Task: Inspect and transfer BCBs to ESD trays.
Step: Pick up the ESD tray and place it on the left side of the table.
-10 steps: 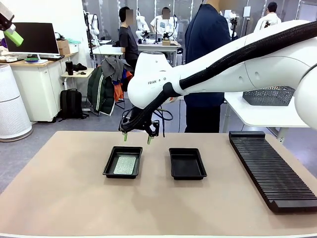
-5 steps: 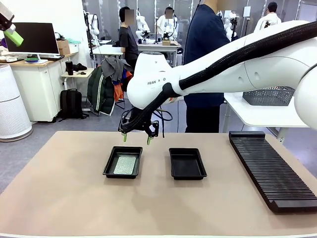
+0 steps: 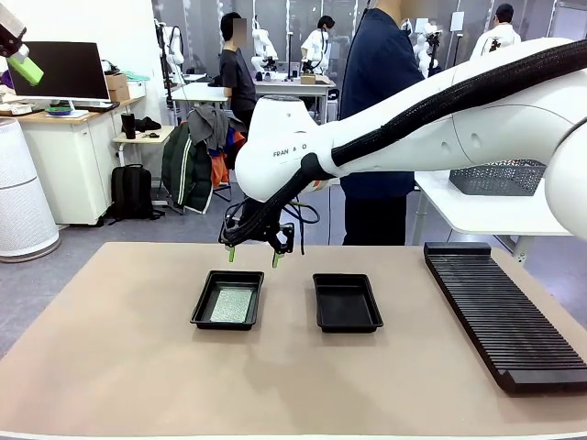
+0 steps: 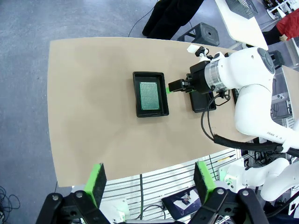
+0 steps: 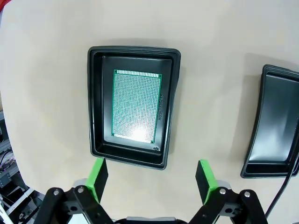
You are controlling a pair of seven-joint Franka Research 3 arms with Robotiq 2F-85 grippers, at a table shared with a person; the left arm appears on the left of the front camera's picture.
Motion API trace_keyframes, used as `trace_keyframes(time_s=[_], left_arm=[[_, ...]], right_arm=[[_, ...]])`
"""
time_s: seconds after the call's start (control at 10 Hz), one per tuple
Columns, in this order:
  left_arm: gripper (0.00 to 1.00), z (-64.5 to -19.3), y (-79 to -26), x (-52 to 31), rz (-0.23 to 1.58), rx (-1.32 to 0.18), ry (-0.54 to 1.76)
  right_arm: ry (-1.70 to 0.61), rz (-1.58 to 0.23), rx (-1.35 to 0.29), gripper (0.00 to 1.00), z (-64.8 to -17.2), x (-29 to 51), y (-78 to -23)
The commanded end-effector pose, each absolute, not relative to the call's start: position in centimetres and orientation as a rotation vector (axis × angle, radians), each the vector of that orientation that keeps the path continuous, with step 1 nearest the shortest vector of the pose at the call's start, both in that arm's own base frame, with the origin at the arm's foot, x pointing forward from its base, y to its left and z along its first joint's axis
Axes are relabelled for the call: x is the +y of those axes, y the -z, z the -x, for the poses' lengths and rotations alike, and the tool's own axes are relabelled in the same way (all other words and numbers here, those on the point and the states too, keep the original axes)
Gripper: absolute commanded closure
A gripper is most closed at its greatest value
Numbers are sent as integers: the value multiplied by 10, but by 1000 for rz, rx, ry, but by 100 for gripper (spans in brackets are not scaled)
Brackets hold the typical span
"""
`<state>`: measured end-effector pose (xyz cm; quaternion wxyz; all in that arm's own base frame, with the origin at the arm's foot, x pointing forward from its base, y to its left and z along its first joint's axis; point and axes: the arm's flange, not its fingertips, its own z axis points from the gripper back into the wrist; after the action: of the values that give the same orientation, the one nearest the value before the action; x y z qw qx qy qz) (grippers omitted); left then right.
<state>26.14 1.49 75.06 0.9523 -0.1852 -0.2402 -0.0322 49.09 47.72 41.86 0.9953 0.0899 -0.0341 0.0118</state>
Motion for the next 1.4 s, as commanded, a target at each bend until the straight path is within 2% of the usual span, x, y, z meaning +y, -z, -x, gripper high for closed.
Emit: trace_keyframes(time_s=[0.0,0.5,0.7,0.9,1.3], left_arm=[[0,-260,-749,15,378,-487,63],[0,-261,-751,15,376,-488,65],[0,-308,-717,6,372,-342,78],[0,-329,-699,-13,320,-285,93],[0,-377,-624,-83,256,-149,140]], right_arm=[[-29,-178,-70,0,-490,477,-418],[-29,-178,-70,0,-490,477,-418],[1,-243,-77,0,-485,465,-427],[47,-372,-77,0,-474,430,-444],[97,-556,-90,0,-464,356,-467]])
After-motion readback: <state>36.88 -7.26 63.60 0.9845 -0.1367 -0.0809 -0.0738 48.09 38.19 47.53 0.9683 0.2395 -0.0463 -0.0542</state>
